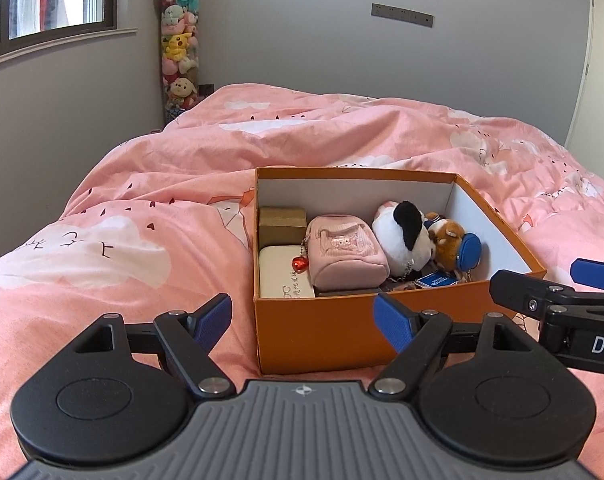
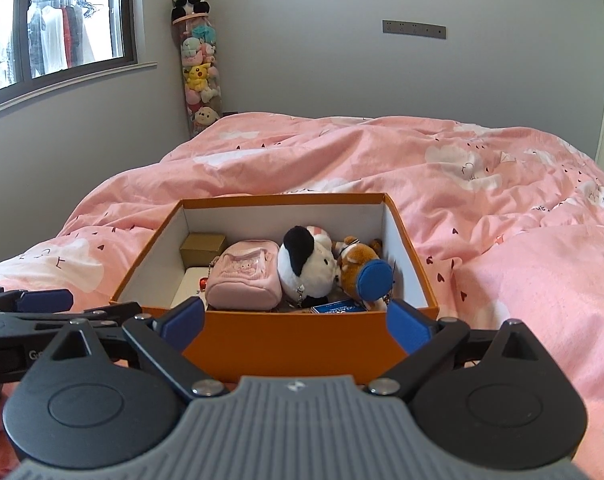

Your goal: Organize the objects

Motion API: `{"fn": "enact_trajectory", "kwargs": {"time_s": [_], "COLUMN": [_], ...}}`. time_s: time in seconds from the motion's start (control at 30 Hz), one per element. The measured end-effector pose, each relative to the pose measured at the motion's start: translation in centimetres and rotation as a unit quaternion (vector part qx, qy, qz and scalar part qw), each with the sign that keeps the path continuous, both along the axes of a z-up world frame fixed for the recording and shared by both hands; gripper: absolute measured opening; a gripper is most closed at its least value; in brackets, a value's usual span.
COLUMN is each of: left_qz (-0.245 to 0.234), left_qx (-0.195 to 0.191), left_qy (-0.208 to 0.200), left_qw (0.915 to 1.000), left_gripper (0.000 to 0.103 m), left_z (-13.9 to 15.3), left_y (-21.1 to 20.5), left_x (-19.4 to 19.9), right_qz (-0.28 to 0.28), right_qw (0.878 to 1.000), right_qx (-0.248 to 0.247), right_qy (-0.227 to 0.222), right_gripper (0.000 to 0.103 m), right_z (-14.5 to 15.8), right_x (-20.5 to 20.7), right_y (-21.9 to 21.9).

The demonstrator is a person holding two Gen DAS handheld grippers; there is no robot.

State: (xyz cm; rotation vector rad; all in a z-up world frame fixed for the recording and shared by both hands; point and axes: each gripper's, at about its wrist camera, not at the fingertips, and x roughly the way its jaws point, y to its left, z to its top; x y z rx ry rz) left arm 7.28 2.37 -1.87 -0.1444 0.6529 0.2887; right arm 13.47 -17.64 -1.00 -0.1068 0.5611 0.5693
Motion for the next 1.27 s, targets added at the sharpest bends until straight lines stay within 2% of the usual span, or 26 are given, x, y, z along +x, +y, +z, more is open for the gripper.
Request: {"fn": "enact_trajectory", "kwargs": {"time_s": [1.27], "left_qz": [-0.008], "left_qx": [0.004], "left_qy": [0.005], "left_qw": [0.9999], "left_gripper": [0.094], "left_z": [0.20], "left_y": [-0.57], "left_x": [0.08], "right_qz": [0.001], "right_qw": [1.000], "right_qx": [-0.013], "right_qy": [0.024], "right_gripper": [0.098], "right_z": [-0.72], "right_x": [0.41], "right_y": [0.12]}}
